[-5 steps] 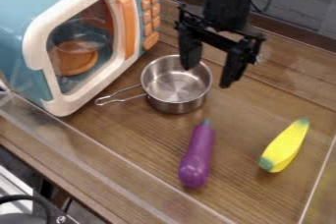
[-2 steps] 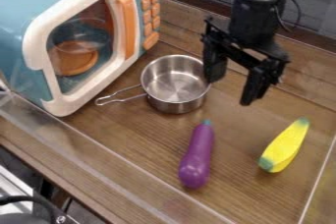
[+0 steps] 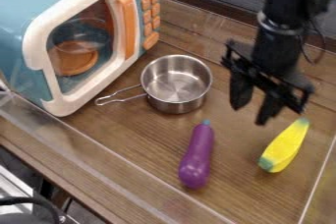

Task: Put the banana in the silver pot

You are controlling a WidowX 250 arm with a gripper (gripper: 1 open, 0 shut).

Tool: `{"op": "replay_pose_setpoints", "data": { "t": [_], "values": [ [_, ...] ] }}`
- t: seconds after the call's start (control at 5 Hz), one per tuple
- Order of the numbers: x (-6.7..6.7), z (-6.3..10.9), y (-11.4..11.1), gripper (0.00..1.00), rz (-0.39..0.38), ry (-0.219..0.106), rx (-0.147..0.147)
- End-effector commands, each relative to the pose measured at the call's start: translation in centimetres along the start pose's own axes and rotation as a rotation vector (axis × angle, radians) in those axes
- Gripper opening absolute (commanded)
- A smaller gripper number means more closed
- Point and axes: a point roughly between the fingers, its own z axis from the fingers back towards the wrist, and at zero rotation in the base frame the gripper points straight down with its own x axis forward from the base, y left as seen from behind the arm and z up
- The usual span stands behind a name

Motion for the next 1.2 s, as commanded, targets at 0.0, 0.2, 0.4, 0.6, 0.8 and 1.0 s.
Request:
{"op": "replay_pose_setpoints", "data": {
  "t": [0.0,0.2,0.4,0.6,0.8,1.0],
  "values": [
    [0.1,-0.6,-1.9,1.00,0.037,-0.049,0.010],
    [-0.5,-1.9,-3.2,1.00,0.023,-0.074,0.016],
    [-1.0,-2.9,-4.2,1.00,0.012,-0.103,0.028],
    [-0.4,-2.8,-4.4,1.00,-0.019,-0.132,0.045],
    [0.2,-2.8,-4.6,1.00,-0.043,-0.149,0.055],
    [0.9,-3.3,-4.3,1.00,-0.025,-0.165,0.064]
  ]
}}
